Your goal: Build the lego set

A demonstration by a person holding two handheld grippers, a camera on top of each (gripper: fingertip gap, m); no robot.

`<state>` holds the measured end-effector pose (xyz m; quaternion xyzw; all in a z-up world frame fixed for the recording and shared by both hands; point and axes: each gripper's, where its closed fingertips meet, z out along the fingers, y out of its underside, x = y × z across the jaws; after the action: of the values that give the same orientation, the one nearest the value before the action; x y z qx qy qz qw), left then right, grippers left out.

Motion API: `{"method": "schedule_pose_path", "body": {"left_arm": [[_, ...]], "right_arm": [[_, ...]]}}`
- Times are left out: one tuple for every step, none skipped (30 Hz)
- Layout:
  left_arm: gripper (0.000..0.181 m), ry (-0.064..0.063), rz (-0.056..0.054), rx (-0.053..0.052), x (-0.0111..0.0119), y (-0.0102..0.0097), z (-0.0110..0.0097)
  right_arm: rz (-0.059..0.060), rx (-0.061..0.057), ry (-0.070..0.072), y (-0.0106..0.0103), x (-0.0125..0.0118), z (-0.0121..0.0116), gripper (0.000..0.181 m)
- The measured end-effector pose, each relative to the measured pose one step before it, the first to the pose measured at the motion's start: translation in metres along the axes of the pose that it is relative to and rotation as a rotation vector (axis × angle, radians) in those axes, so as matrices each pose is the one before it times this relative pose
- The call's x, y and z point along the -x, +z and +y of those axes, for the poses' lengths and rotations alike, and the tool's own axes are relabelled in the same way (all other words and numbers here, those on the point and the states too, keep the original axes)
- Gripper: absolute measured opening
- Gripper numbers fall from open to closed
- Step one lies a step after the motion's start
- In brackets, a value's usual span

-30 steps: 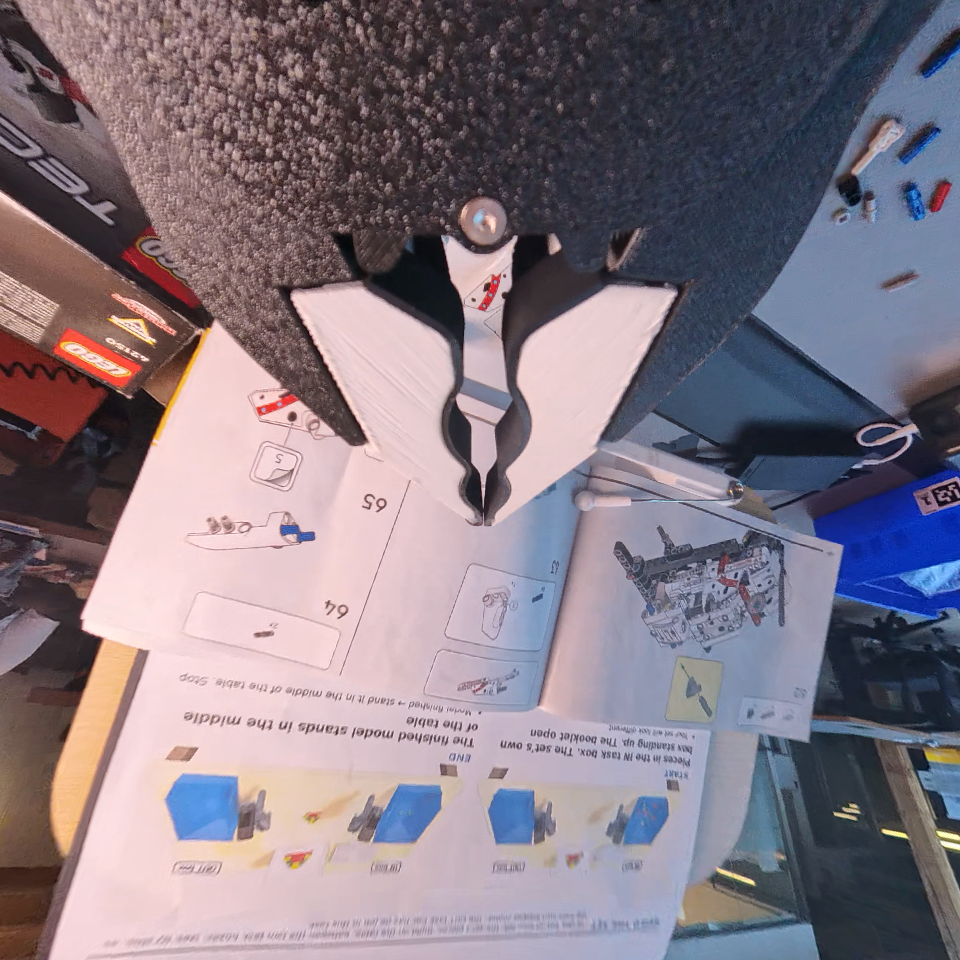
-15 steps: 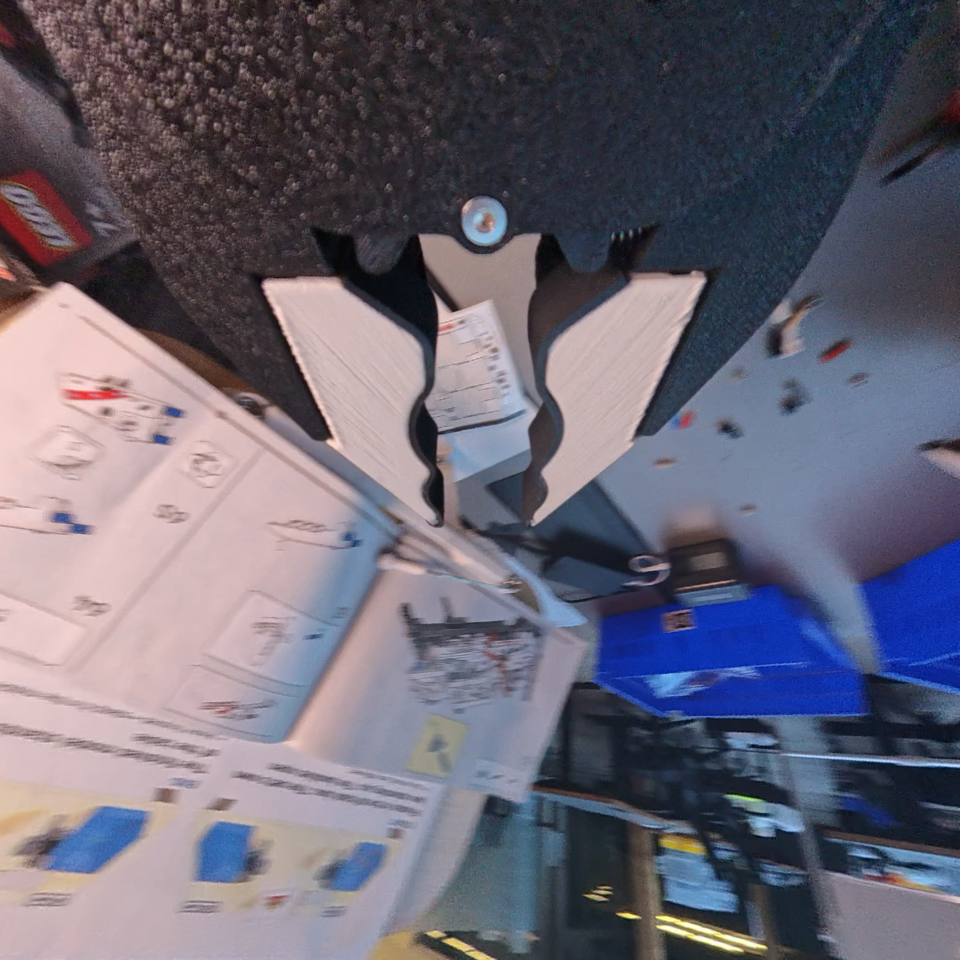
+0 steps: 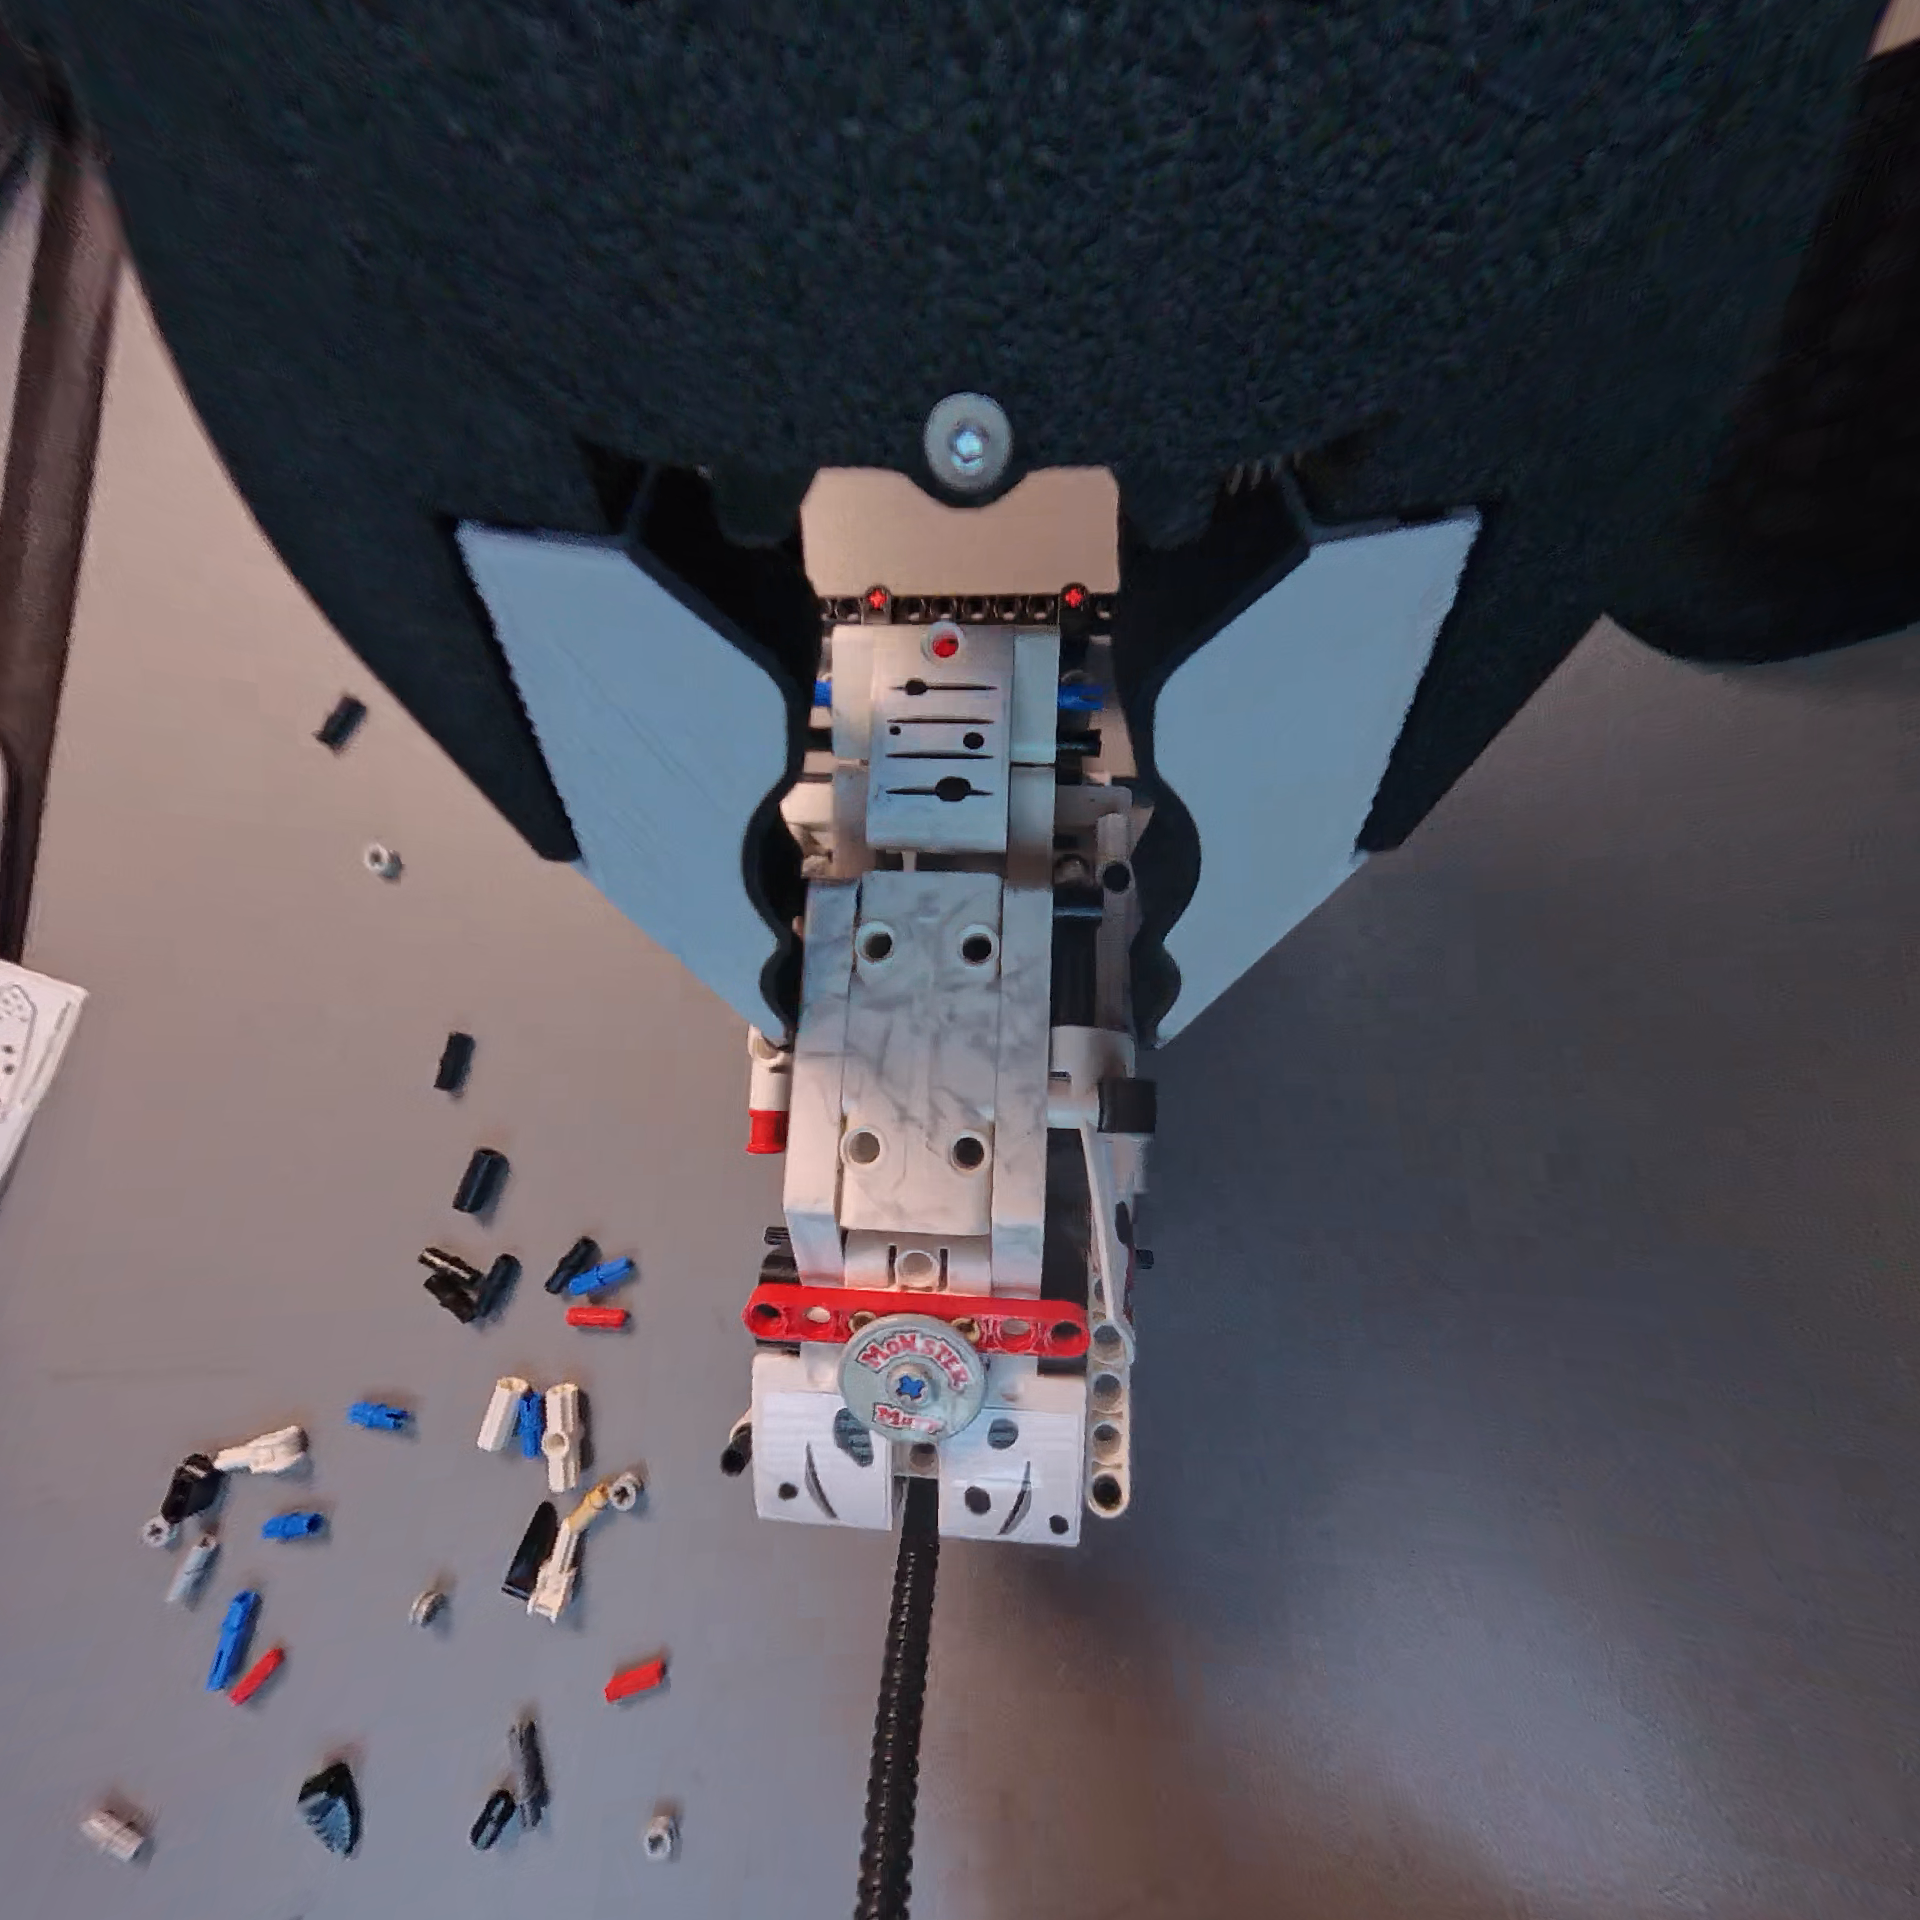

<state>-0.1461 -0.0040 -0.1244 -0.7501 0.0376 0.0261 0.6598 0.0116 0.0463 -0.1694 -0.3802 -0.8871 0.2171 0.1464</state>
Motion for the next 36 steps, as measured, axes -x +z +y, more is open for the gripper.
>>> {"method": "schedule_pose_path", "body": {"left_arm": [[0.044, -0.0008, -0.0036, -0.0037, 0.00068, -0.00102, -0.00104], [0.044, -0.0024, -0.001, -0.0051, 0.00043, -0.00084, -0.00133], [0.044, -0.0011, 0.0001, -0.0041, 0.00007, -0.00061, -0.00126], [0.044, 0.0007, 0.001, -0.0031, -0.00025, -0.00034, -0.00089], [0.044, 0.0018, 0.003, -0.0024, -0.00085, 0.00003, -0.00077], [0.044, 0.002, 0.0039, -0.0002, -0.0011, 0.00032, -0.00012], [0.044, 0.0022, 0.0047, 0.0018, -0.00139, 0.0005, 0.0002], [0.044, 0.002, 0.0048, 0.0024, -0.00133, 0.00077, 0.00046], [0.044, 0.002, 0.0053, 0.0018, -0.00158, 0.00061, 0.00028], [0.044, 0.0024, 0.0046, 0.0019, -0.00145, 0.0005, 0.0002], [0.044, 0.0034, 0.0027, 0.0011, -0.00112, 0.00046, 0.0001], [0.044, 0.0035, 0.0024, 0.002, -0.00098, 0.00031, 0.00034], [0.044, 0.0027, 0.0007, 0.0033, -0.0006, 0.00042, 0.00062], [0.044, 0.0015, 0.0005, 0.0041, -0.00028, 0.00048, 0.00094], [0.044, 0.0004, -0.0017, 0.0037, 0.00005, 0.00039, 0.00082], [0.044, -0.0002, -0.0014, 0.0018, 0.00008, 0.0002, 0.0004], [0.044, -0.0007, 0.0001, 0.0022, -0.00026, 0.00018, 0.00044], [0.044, -0.0003, 0.0003, 0.004, -0.00036, 0.00025, 0.00065], [0.044, 0.0008, -0.0005, 0.0029, -0.00046, 0.00034, 0.00047], [0.044, 0.0014, 0.0008, 0.0022, -0.0007, 0.00039, 0.00036], [0.044, 0.0014, 0.0032, 0.0041, -0.00112, 0.00067, 0.00065], [0.044, 0.0022, 0.0034, 0.0046, -0.0013, 0.00076, 0.00078], [0.044, 0.0034, 0.0033, 0.0043, -0.0013, 0.00079, 0.00071], [0.044, 0.0042, 0.0036, 0.0032, -0.00147, 0.00054, 0.00027], [0.044, 0.0039, 0.0027, 0.0017, -0.00138, 0.00024, 0.00002], [0.044, 0.0031, 0.0032, 0.0001, -0.00146, -0.00001, -0.00054], [0.044, 0.0027, 0.0032, -0.0012, -0.00131, -0.00024, -0.00075], [0.044, 0.0018, 0.0016, -0.002, -0.00096, -0.00039, -0.00081], [0.044, 0.0005, 0.0032, -0.0021, -0.00107, -0.00017, -0.00074], [0.044, -0.0014, 0.0058, 0.0006, -0.00108, 0.00015, -0.00007], [0.044, -0.0029, 0.0061, 0.0028, -0.00101, 0.00062, 0.00046], [0.044, -0.0025, 0.0073, 0.0019, -0.00116, 0.00081, 0.00052], [0.044, -0.0024, 0.0092, 0.0019, -0.00149, 0.00081, 0.00039], [0.044, -0.0017, 0.0087, 0.0018, -0.00144, 0.0009, 0.00026], [0.044, 0.0, 0.0082, 0.0012, -0.00167, 0.00057, 0.0001], [0.044, 0.0019, 0.0068, 0.0013, -0.00157, 0.00026, -0.00006]], "right_arm": [[0.0282, 0.0211, -0.0011, -0.00571, -0.00272, 0.00929, 0.062], [0.0146, 0.014, 0.0149, -0.00743, -0.00161, 0.01109, 0.062], [0.0012, 0.0189, 0.0315, -0.00918, -0.00062, 0.01434, 0.062], [0.0096, 0.0095, 0.0382, -0.01055, -0.00216, 0.01477, 0.062], [0.0216, 0.0088, 0.0424, -0.0117, -0.00433, 0.01603, 0.062], [0.025, 0.0084, 0.0451, -0.01247, -0.00551, 0.01681, 0.062], [0.0233, 0.0082, 0.047, -0.01278, -0.00617, 0.01737, 0.062], [0.0236, 0.0064, 0.0411, -0.01251, -0.0069, 0.01793, 0.062], [0.0242, 0.0021, 0.0355, -0.01141, -0.00781, 0.01774, 0.062], [0.0199, 0.0062, 0.036, -0.00992, -0.00747, 0.01817, 0.061], [0.0134, 0.0078, 0.031, -0.00804, -0.00664, 0.01734, 0.061], [0.0095, 0.0075, 0.0227, -0.00601, -0.00552, 0.01601, 0.061], [0.0055, 0.0112, 0.024, -0.00429, -0.00474, 0.01461, 0.061], [0.0043, 0.0062, 0.0217, -0.00248, -0.00405, 0.01205, 0.061], [-0.0064, 0.0108, 0.0174, -0.0013, -0.00232, 0.01101, 0.061], [-0.0073, 0.0077, 0.0119, -0.00002, -0.00115, 0.00874, 0.061], [-0.0106, 0.0088, 0.0061, 0.00113, 0.00036, 0.00688, 0.061], [-0.0119, 0.0035, 0.0025, 0.00052, 0.00087, 0.00436, 0.061], [-0.0109, -0.0002, -0.0065, 0.00061, 0.00133, 0.00208, 0.061], [-0.0008, 0.0061, -0.0114, 0.00048, 0.00033, 0.00189, 0.061], [-0.002, 0.0165, -0.0158, 0.00006, 0.00013, 0.00233, 0.062], [-0.0016, 0.0286, -0.0172, 0.00008, -0.00043, 0.00311, 0.062], [0.0044, 0.0447, -0.0192, 0.00042, -0.00153, 0.00445, 0.062], [0.0134, 0.0616, -0.015, 0.0007, -0.00244, 0.00624, 0.063], [0.0138, 0.0484, 0.0014, -0.00103, -0.00214, 0.00371, 0.063], [0.0014, 0.0221, 0.0272, -0.00384, -0.00036, 0.00007, 0.065], [-0.0079, -0.0006, 0.0452, -0.00637, 0.00058, -0.00291, 0.072], [-0.0062, -0.0287, 0.0464, -0.00793, 0.00138, -0.00638, 0.075], [-0.0082, -0.0405, 0.0365, -0.00767, 0.00327, -0.00793, 0.076], [-0.0061, -0.0215, 0.0293, -0.00505, 0.00491, -0.00581, 0.078], [0.0135, 0.0082, 0.0156, -0.00157, 0.00318, -0.0024, 0.08], [0.018, 0.0206, -0.0047, 0.00176, 0.00326, -0.00119, 0.083], [0.0214, 0.0281, -0.0025, 0.00454, 0.00193, -0.00085, 0.084], [0.0336, 0.0389, 0.0011, 0.00649, -0.00184, 0.0002, 0.083], [0.0365, 0.0543, -0.0108, 0.00709, -0.00381, 0.00274, 0.082], [0.0363, 0.0587, -0.014, 0.00648, -0.00505, 0.00368, 0.077]]}}
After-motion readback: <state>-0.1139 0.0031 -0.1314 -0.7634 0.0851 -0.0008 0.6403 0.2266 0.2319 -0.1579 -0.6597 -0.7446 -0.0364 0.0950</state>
